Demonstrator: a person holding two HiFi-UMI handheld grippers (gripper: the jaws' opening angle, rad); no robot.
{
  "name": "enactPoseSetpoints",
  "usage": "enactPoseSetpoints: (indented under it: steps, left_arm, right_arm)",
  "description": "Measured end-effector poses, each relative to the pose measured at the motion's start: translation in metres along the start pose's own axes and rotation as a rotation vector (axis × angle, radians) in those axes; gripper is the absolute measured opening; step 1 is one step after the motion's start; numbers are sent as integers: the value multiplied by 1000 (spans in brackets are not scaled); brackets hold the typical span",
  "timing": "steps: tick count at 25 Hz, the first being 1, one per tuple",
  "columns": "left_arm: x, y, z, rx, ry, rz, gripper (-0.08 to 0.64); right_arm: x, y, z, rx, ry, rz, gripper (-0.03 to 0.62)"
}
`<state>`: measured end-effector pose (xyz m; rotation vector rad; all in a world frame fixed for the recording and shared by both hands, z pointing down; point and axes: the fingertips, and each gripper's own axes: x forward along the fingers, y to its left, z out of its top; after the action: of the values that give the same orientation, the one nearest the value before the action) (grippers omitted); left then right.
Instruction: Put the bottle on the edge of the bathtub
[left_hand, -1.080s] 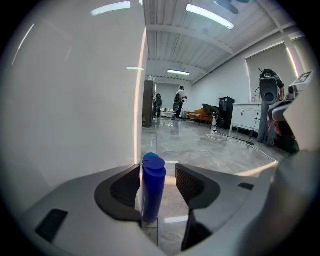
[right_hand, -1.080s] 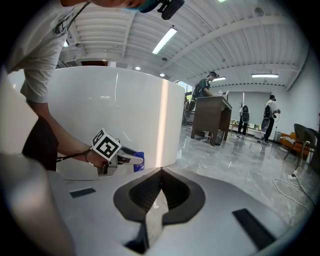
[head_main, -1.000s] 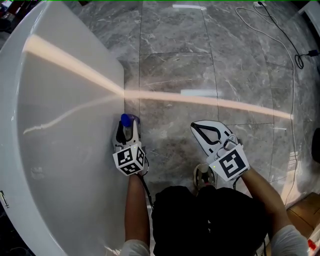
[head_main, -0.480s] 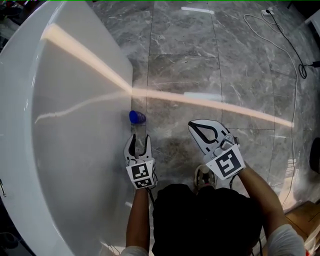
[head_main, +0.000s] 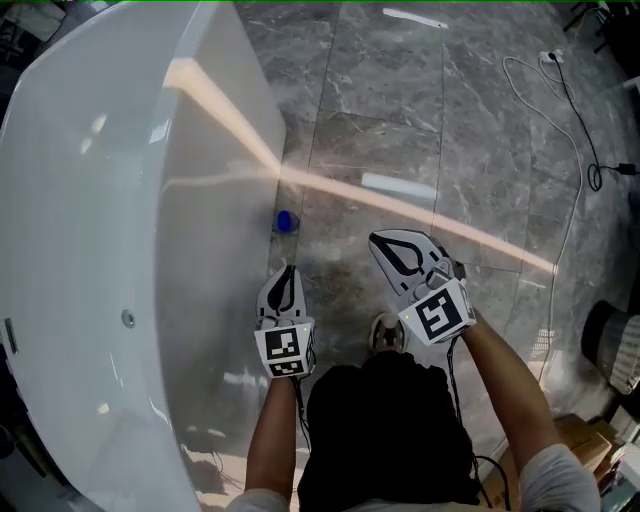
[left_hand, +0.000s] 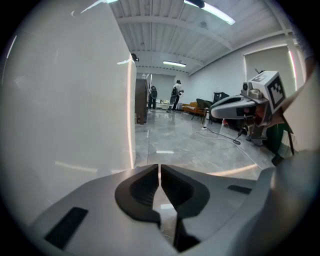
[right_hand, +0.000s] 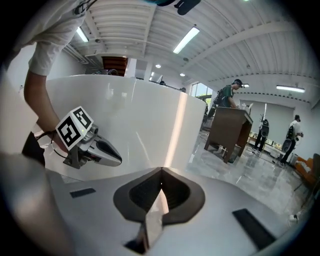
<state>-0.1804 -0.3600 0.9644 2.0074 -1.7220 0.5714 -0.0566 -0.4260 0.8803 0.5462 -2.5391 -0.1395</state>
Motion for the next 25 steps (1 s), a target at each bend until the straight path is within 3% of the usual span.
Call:
enactPoseSetpoints:
  steps: [6,14,21,25]
  left_arm:
    - [-49,-11,61,-28,-6,41,9]
    - [-133,-27,176,-82,-31,72,9]
    - [-218,-30,274,-144,-67,152,9]
    - [-266,-25,322,-132,-107,190,9]
  right_arm:
    - [-25,6,71,2,6,63,5]
    - [-79,-8,183,97,-12,51,5]
    - [-135,-16,281,112,-8,60,5]
    - [-157,-13,329,123,-24,59,5]
